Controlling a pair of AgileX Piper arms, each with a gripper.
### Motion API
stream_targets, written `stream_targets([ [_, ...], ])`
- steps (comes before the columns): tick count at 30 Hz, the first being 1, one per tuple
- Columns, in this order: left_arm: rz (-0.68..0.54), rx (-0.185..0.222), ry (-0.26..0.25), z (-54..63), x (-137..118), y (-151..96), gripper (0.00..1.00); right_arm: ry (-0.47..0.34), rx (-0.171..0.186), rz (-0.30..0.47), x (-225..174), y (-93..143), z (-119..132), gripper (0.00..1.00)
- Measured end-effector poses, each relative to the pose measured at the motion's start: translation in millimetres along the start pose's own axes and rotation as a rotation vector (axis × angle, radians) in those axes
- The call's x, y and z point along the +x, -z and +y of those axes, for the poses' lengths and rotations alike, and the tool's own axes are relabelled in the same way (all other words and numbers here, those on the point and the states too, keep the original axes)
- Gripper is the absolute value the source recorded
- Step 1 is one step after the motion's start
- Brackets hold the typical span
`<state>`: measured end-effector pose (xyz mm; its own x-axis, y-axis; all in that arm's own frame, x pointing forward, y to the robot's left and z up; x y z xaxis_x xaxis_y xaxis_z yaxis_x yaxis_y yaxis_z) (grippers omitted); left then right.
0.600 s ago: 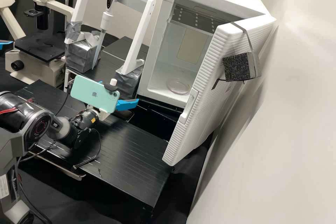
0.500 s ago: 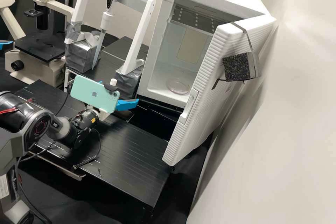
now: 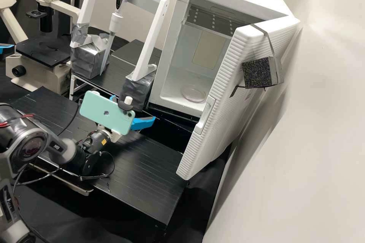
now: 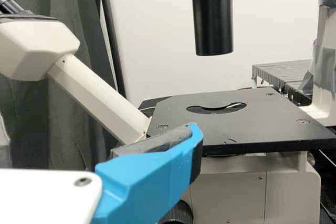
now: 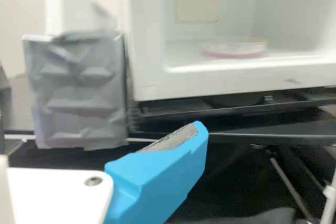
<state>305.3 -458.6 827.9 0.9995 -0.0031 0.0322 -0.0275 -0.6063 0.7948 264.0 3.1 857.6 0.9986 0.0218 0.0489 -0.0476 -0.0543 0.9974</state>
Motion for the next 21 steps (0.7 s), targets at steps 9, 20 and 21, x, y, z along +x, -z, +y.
stream_targets([
  [9, 0.000, 0.000, 0.000, 0.0, 0.0, 0.0, 1.00, -0.130, 0.050, -0.001, -18.4, -24.0, 46.9, 1.00],
  [20, 0.000, 0.000, 0.000, 0.0, 0.0, 0.0, 1.00, -0.201, 0.015, -0.009, 22.2, -28.1, 89.8, 1.00],
  [21, 0.000, 0.000, 0.000, 0.0, 0.0, 0.0, 1.00, -0.203, 0.014, -0.010, 28.4, -26.9, 92.7, 1.00],
])
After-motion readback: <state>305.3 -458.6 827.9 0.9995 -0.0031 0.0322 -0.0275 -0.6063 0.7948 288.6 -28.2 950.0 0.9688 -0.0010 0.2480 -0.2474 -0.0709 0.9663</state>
